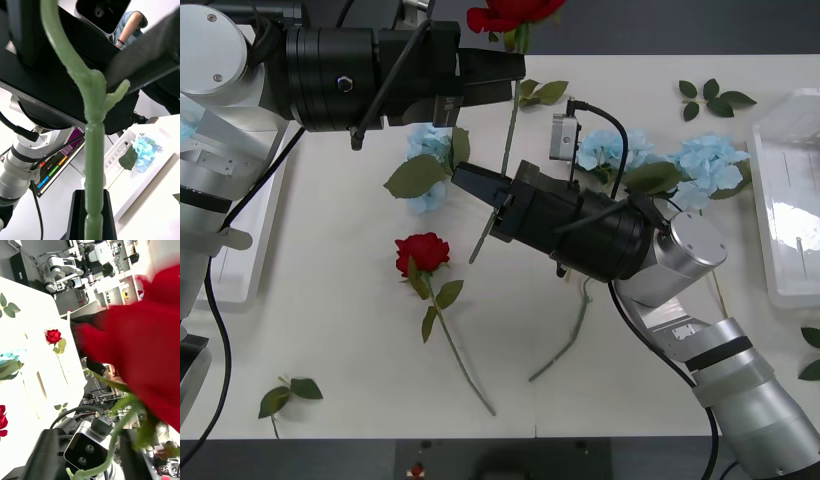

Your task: Put the red flowers into the right box and the blue flowers into the left box

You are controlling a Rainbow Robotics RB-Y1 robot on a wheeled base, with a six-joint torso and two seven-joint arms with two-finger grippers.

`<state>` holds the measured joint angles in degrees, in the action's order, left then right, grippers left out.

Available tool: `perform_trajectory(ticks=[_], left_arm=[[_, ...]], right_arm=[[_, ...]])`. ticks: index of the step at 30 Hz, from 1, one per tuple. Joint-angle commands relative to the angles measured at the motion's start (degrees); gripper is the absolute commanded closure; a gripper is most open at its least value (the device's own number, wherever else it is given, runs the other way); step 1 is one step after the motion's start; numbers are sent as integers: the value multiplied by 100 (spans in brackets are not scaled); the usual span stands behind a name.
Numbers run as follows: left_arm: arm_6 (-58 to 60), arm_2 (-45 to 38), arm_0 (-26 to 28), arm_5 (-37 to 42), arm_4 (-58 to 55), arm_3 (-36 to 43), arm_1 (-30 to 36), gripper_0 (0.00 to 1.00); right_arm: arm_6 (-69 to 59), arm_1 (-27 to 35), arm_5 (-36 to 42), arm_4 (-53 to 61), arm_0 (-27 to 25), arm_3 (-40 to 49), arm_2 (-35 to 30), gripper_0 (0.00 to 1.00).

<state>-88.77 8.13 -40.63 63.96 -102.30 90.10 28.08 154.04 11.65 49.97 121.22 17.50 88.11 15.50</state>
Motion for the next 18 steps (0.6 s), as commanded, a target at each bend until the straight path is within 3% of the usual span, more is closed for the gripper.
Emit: perform_trajectory(ticks=[1,12,18], left_arm=[[97,-13,-217,-42,-36,157,-13,0],[97,-13,-217,-42,-36,157,-13,0],[70,13,-147,-60,-36,122,-30,0]], right_arm=[[-5,-32,21,77,105,137,-91,100],[-23,250,21,200,105,137,-100,100],[-436,1058,-5,157,105,137,-100,100]])
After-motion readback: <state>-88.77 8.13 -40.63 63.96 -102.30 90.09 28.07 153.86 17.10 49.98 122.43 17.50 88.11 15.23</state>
